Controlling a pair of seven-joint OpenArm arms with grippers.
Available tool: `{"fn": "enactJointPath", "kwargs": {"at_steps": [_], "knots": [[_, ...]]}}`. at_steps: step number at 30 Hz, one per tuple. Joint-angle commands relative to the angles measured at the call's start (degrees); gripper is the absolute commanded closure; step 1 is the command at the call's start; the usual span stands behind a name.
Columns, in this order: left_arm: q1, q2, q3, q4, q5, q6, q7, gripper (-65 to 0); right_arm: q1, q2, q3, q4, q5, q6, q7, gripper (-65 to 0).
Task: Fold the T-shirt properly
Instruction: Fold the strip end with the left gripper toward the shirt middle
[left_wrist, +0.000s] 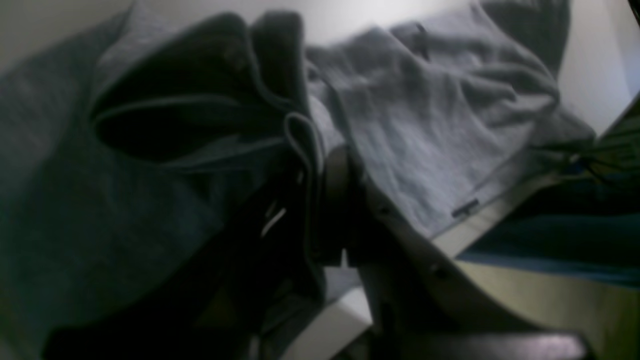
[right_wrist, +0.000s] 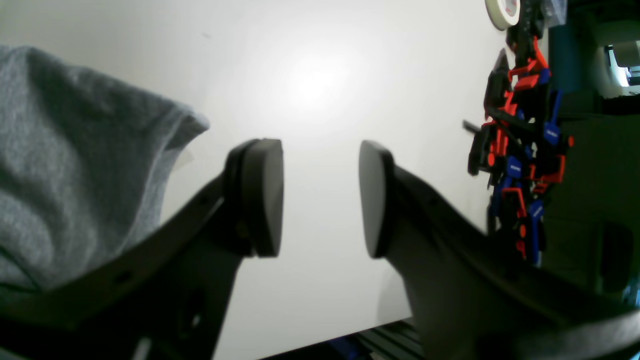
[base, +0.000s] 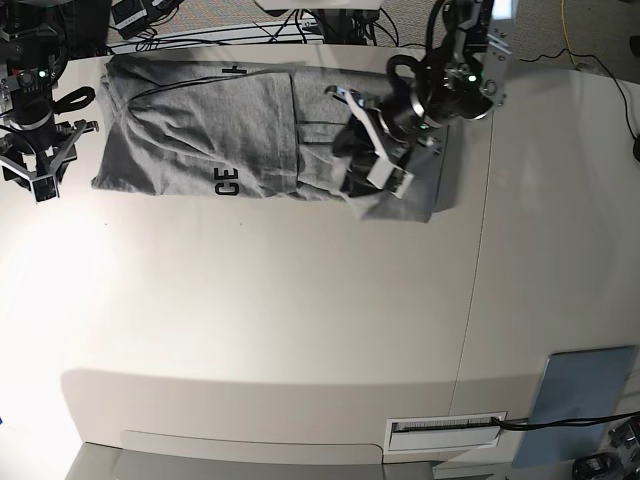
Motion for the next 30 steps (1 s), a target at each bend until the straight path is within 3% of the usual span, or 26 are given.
{"fn": "enactJointPath", "kwargs": {"at_steps": [1,10,14,16,19,25,30], "knots": [[-0.8,0.5,0.6,0.6,-1.0,-0.2,-1.2,0.0,0.2,1.0,0.6,0.7,-0.7,-0.7,0.9,-24.8],[-1.7,2.5,1.3,-0.2,-1.1,-1.4,-1.6,0.0,0.2,1.0,0.6,0.7,-0.7,-0.7,0.9,-24.8],[-1.7,2.5,1.3,-0.2,-3.1,-6.2,-2.5,-28.5,0.2,1.0,0.6,0.7,-0.7,-0.7,0.9,-24.8],[-1.9,2.5,1.3,-0.2,-6.8,-9.7,-2.7,-35.8,0.2,1.0,0.6,0.7,-0.7,-0.7,0.9,-24.8],[-2.3,2.5,1.3,-0.2,-10.2,-13.5,-2.6,-35.9,0.2,1.0,0.6,0.7,-0.7,-0.7,0.8,-24.8],[-4.4,2.0,-0.8,-0.2,-3.9,-13.4,0.0,-35.9,0.2,1.0,0.6,0.7,-0.7,-0.7,0.6,-24.8],[-4.4,0.7,-3.8,-0.2,-2.7,-13.4,0.7,-35.9,0.2,1.0,0.6,0.7,-0.5,-0.7,0.1,-24.8]]}}
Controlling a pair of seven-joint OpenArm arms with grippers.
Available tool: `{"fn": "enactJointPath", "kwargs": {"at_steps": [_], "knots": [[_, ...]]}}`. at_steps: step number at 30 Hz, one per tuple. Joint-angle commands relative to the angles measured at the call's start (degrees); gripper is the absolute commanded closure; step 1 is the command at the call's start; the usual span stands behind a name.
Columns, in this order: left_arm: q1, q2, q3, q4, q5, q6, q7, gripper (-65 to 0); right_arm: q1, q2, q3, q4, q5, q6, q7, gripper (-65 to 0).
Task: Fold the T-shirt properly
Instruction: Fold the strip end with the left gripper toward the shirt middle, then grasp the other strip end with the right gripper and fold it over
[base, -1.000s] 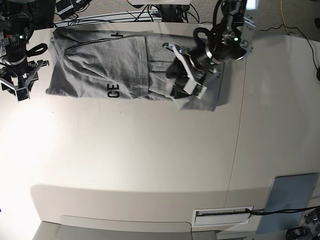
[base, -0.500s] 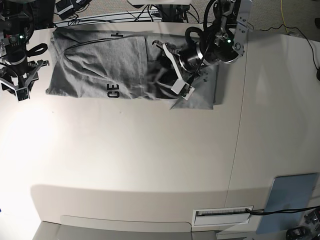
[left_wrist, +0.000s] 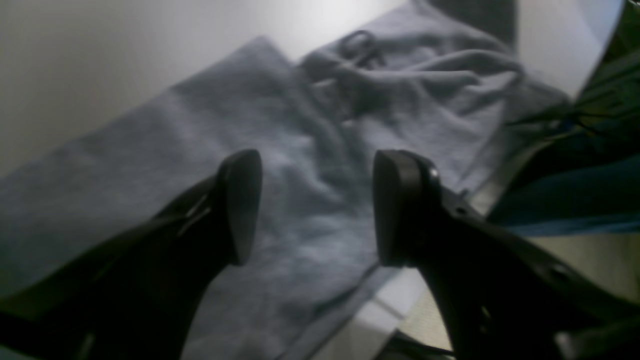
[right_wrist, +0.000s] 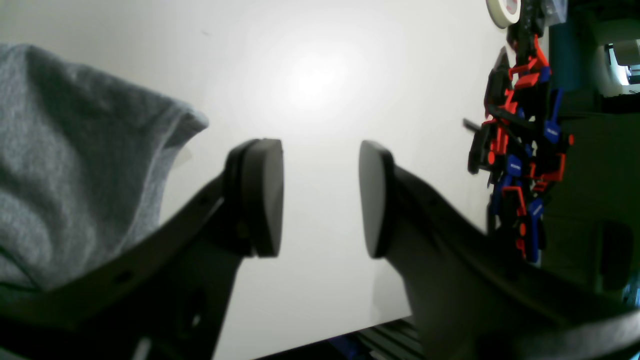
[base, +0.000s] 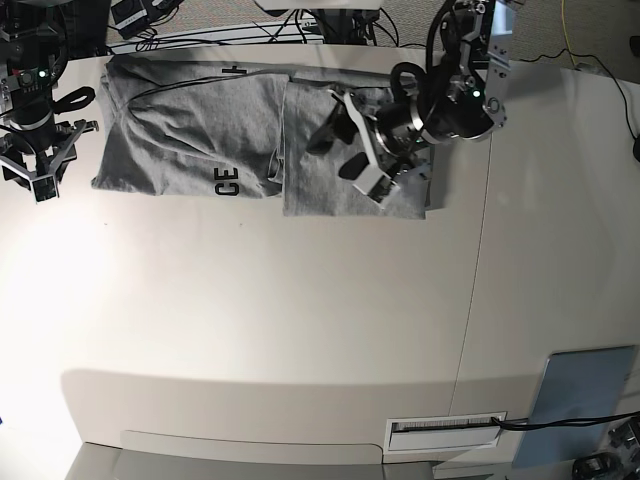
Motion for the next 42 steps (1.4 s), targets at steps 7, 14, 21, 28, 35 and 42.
{"fn": "enactJointPath", "kwargs": {"at_steps": [7,14,21,28,35,42], "knots": [[0.5,-2.6,-4.5,1.0,-0.1,-0.2,-1.0,-35.9,-2.2,0.8,0.9,0.7,9.7,0.2,1.5,-24.8],[3.3,-3.1,-4.5,1.0,-4.2,-2.4,-1.2,-35.9,-0.7,0.7,6.6,-8.3,29.9,12.1,-1.9,-24.9],[3.4,-3.1,-4.5,1.0,-5.2,-2.8,-1.2,-35.9,4.0,0.7,9.4,-26.9,50.8,25.0,-6.7,-24.9],[3.4,-3.1,-4.5,1.0,-5.2,-2.8,-1.2,-35.8,8.1,0.7,8.9,-40.7,59.1,32.7,-9.3,-24.9],[3.4,-3.1,-4.5,1.0,-5.2,-2.8,-1.2,-35.8,10.8,0.7,1.4,-45.0,60.5,35.9,-11.0,-24.9],[3.5,-3.1,-4.5,1.0,-5.2,-2.8,-1.2,-35.8,13.7,-2.8,-0.1,-45.0,60.7,35.8,-11.6,-24.9]]}}
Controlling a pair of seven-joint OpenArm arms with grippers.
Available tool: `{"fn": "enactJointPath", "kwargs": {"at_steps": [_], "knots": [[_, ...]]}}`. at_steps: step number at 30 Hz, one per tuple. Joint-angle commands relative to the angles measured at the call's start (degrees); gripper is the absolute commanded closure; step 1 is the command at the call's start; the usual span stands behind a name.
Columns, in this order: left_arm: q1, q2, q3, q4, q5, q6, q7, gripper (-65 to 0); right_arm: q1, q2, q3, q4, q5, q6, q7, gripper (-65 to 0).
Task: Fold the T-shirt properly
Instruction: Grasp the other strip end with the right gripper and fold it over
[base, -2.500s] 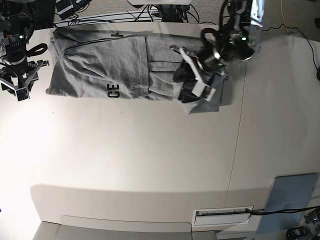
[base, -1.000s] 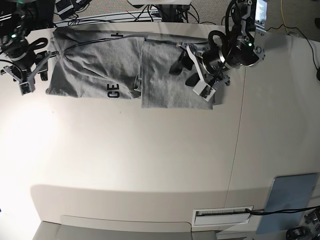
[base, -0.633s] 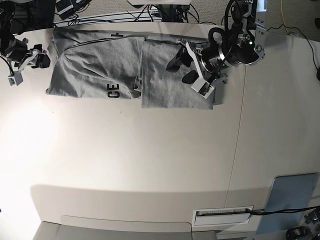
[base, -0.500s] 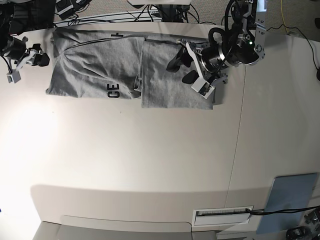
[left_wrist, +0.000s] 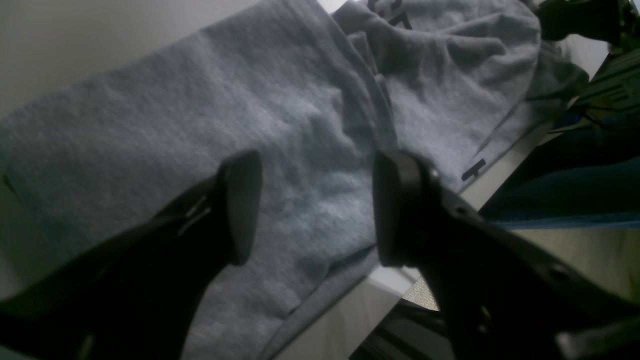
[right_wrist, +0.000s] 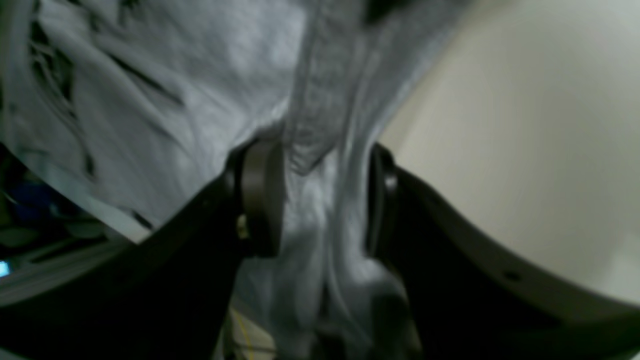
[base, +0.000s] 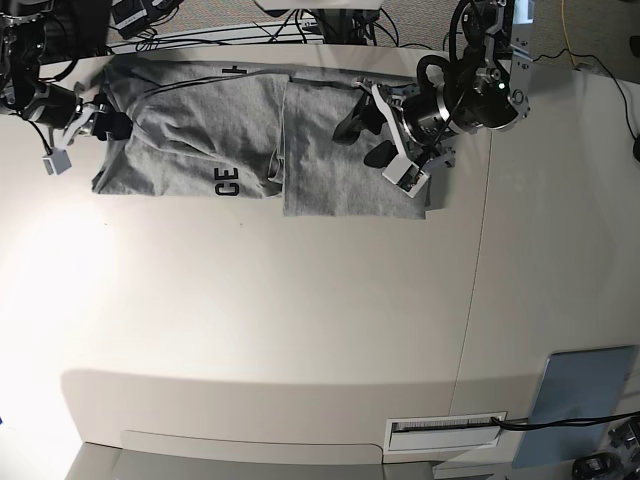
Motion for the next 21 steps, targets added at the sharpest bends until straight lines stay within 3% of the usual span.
{"fn": "enactJointPath", "kwargs": {"at_steps": [1,7,12,17,21], "knots": [[-0.1,0.0,-0.1,1.0,-1.0,-0.4,-1.1,-35.8,-0.4,0.1,0.0,0.0,-1.8,-0.7,-1.6,-24.9],[0.3,0.0,0.0,1.0,0.9,-0.4,-1.0,-35.8,-0.3,-2.7,0.1,0.0,-1.9,-0.6,-0.7,-22.2],[0.3,0.0,-0.1,1.0,1.3,-0.4,-1.0,-35.8,1.1,-3.1,0.3,0.0,-2.6,0.8,-1.1,0.0],[0.3,0.0,-0.1,1.0,1.4,-0.4,-1.0,-35.8,2.3,-2.8,3.6,0.0,-2.7,0.8,-2.1,0.0],[0.3,0.0,-0.1,1.0,2.7,-0.4,-1.1,-35.8,2.1,-0.4,8.3,0.0,-2.7,0.8,-2.8,0.0]]}}
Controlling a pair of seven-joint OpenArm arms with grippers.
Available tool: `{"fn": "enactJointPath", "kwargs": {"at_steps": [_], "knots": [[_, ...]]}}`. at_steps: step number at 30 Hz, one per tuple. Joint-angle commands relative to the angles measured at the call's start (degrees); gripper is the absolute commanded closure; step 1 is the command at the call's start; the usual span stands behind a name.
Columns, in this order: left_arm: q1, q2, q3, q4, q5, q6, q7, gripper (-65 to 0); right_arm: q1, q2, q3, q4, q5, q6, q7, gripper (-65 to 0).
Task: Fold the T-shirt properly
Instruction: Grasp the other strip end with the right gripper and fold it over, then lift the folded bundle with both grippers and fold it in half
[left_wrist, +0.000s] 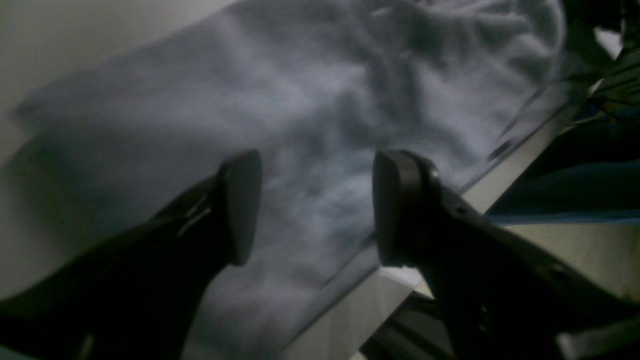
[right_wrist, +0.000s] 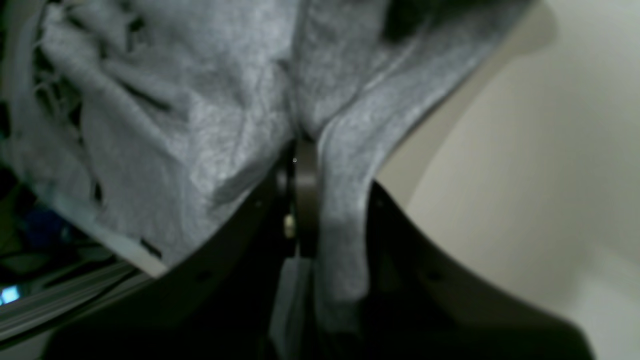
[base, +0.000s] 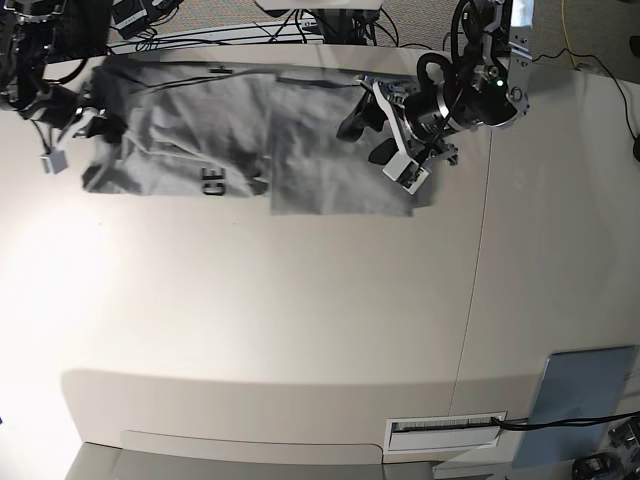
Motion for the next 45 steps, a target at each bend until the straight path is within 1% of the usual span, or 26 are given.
{"fn": "enactJointPath", "kwargs": {"at_steps": [1,3,5,6,8,9,11,13,16,18,20,22,24,27,31,33,37,41,45], "knots": [[-0.2,0.0,-0.1,0.9,0.1,-0.3,-1.1,-35.8,0.3,2.9,1.7,0.6,0.8,0.3,0.7,0.0],[-0.2,0.0,-0.1,0.9,1.7,-0.3,-1.5,-35.8,0.3,4.8,2.9,0.7,2.4,0.3,-0.2,0.0],[0.1,0.0,-0.1,0.8,3.3,-0.3,-3.0,-35.8,0.3,6.5,3.4,1.6,5.8,0.3,-2.2,0.0],[0.3,0.0,-0.1,0.6,4.3,0.0,-4.2,-35.8,0.2,7.0,3.4,2.5,7.7,0.2,-3.5,0.0],[0.7,0.0,-0.1,-0.8,6.3,0.3,-6.9,-35.8,-0.8,7.1,3.4,6.1,11.9,-0.3,-5.1,0.0],[0.7,0.0,-0.1,-2.1,7.2,0.3,-7.8,-35.8,-1.5,6.6,3.4,8.7,13.8,-0.8,-5.7,0.0],[0.7,0.0,-0.1,-5.8,8.7,0.3,-10.7,-35.8,-3.4,5.2,3.3,15.8,15.3,-2.9,-5.9,0.0],[0.6,0.0,-0.1,-10.1,9.4,0.0,-14.7,-35.8,-5.3,3.0,3.3,24.3,15.2,-5.0,-5.3,0.0],[0.4,0.1,0.0,-15.6,9.5,-2.3,-19.2,-35.8,-7.3,-1.0,3.2,36.8,14.0,-8.3,-2.0,0.0],[0.3,0.3,0.2,-18.1,9.4,-3.9,-20.3,-35.8,-7.5,-4.0,2.6,43.9,10.3,-11.0,0.7,0.0],[0.4,0.3,1.2,-19.6,9.1,-4.3,-21.0,-35.8,-7.3,-6.3,0.6,49.5,5.5,-13.5,4.2,0.0],[0.4,0.3,2.5,-20.2,9.2,-4.2,-21.6,-35.8,-6.7,-8.0,-3.0,53.2,1.3,-15.5,6.3,0.0],[0.4,0.3,3.8,-20.2,9.4,-4.2,-22.6,-35.8,-5.5,-9.3,-7.9,55.1,-1.9,-17.2,7.1,0.0],[-0.2,0.3,5.1,-20.2,9.8,-2.6,-22.6,-35.8,-3.1,-10.5,-16.6,55.3,-5.9,-18.9,8.5,0.0],[-0.6,0.3,5.4,-20.3,10.2,-2.2,-22.6,-35.8,0.2,-12.3,-28.6,55.3,-13.2,-21.6,11.1,0.0],[-0.6,0.3,5.4,-20.3,10.2,-2.3,-22.5,-35.8,1.9,-13.5,-34.3,55.3,-18.2,-24.0,12.2,0.0],[-0.6,0.3,5.4,-20.3,10.2,-2.3,-22.6,-35.8,5.0,-14.6,-44.3,55.3,-26.9,-28.6,14.4,0.0],[-0.6,0.3,5.4,-20.3,10.2,-2.3,-22.5,-35.8,7.4,-15.4,-52.3,55.3,-35.5,-33.0,15.5,0.0],[-0.6,0.2,5.4,-20.2,10.2,-3.4,-22.5,-35.8,9.3,-15.3,-57.9,55.3,-41.9,-33.0,15.8,0.0]]}}
